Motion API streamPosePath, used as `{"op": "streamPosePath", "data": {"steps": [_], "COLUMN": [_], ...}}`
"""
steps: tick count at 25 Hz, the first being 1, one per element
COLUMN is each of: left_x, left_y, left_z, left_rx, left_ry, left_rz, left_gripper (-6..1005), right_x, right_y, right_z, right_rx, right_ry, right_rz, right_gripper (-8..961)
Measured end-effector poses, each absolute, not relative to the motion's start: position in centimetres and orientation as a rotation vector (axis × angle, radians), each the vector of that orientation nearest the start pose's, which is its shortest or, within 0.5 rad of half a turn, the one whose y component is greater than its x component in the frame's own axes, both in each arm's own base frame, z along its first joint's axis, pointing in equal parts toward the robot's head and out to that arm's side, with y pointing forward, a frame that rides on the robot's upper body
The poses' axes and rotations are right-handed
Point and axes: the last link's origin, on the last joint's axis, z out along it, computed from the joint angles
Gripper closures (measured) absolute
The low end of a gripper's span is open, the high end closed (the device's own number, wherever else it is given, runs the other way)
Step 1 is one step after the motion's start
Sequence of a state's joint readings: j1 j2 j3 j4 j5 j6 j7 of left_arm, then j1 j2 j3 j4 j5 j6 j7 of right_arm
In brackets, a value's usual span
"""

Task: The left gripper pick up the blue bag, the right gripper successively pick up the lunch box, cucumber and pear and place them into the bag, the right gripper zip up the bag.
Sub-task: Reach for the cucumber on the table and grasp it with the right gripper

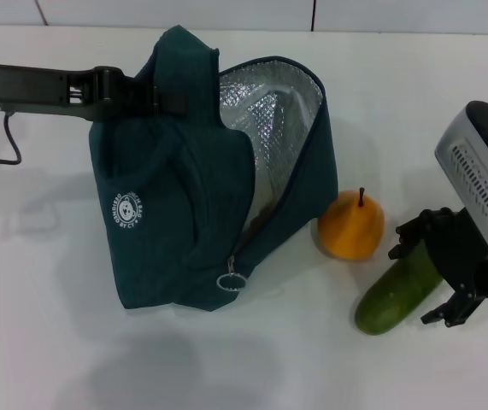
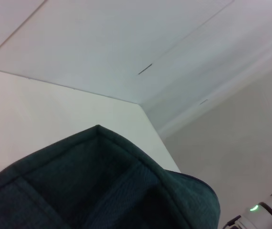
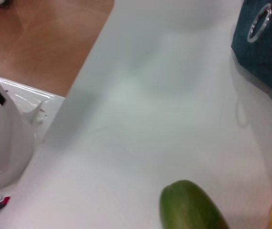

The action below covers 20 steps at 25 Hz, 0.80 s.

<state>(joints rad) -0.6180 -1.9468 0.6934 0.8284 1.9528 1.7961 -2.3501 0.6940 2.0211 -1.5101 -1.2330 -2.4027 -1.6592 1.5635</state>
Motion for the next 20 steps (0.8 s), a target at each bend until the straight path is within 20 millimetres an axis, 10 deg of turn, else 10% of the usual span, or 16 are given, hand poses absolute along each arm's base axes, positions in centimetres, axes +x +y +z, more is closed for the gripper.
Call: {"op": "streamPosePath", "data": {"steps": [20], "left_x": [-21.43], "left_y": [35.41], "left_z": [7.74], "left_rx": [-2.641], "left_ry": [-1.575], "left_rz": [-0.797], "left_gripper": [960], "right_x": [17.23], "right_y": [34.55], "right_z": [-3.18], "right_rx": [-3.148], "right_ry": [-0.524], "right_rz": [-0.686], "right_gripper": [85]}}
